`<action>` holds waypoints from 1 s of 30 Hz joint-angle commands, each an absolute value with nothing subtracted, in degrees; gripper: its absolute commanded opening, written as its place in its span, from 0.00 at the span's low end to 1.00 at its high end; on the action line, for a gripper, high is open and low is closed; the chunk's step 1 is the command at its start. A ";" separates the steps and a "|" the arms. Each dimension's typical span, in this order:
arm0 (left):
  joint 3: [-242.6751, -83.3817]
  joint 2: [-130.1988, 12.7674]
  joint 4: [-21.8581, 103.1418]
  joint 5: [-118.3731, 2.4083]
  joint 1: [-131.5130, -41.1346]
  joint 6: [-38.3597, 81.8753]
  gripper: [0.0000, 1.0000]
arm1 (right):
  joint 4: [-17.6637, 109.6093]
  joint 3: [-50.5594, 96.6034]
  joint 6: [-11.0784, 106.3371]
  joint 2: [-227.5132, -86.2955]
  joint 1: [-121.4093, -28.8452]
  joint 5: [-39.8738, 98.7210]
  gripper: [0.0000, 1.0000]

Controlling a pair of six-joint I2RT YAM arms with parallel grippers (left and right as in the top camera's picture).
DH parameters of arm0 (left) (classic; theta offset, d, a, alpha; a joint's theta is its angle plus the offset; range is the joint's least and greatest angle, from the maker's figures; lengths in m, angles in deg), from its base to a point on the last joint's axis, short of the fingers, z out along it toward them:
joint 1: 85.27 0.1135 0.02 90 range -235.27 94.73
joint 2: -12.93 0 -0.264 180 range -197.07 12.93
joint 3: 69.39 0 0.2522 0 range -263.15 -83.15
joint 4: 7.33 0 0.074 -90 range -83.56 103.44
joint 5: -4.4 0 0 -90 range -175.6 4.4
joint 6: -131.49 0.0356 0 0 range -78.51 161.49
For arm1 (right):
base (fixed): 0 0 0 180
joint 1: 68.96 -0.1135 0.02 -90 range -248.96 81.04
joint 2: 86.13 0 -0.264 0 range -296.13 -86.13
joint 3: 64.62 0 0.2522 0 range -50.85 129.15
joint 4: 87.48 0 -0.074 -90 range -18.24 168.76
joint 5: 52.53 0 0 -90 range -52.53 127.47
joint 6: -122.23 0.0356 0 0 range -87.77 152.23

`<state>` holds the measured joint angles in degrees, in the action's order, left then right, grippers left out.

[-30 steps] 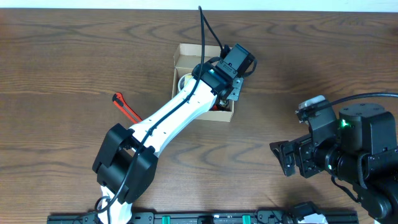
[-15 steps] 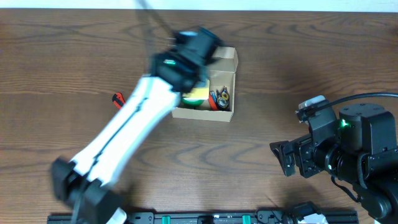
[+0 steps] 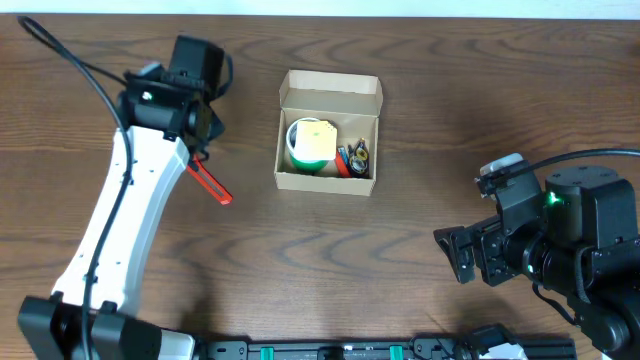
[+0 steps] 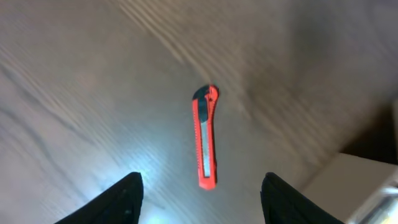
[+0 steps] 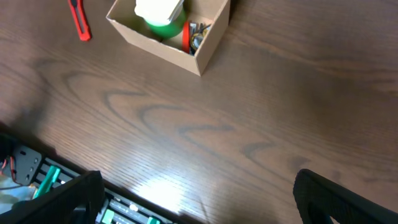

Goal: Pack container
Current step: 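Move the left gripper to the red box cutter and grasp it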

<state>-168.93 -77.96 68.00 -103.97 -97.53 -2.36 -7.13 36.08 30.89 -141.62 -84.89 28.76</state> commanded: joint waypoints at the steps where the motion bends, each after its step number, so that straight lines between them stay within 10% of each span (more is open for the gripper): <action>1: -159.84 -77.81 62.09 -101.81 -96.02 0.04 0.63 | -7.22 36.15 29.99 -141.64 -84.65 29.11 0.99; 30: -137.63 -90.24 30.93 -93.04 -91.93 5.70 0.66 | -7.22 36.15 29.99 -141.64 -84.65 29.11 0.99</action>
<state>-138.11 -89.02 31.41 -93.02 -92.21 5.03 -7.15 36.08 30.89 -141.62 -84.89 28.76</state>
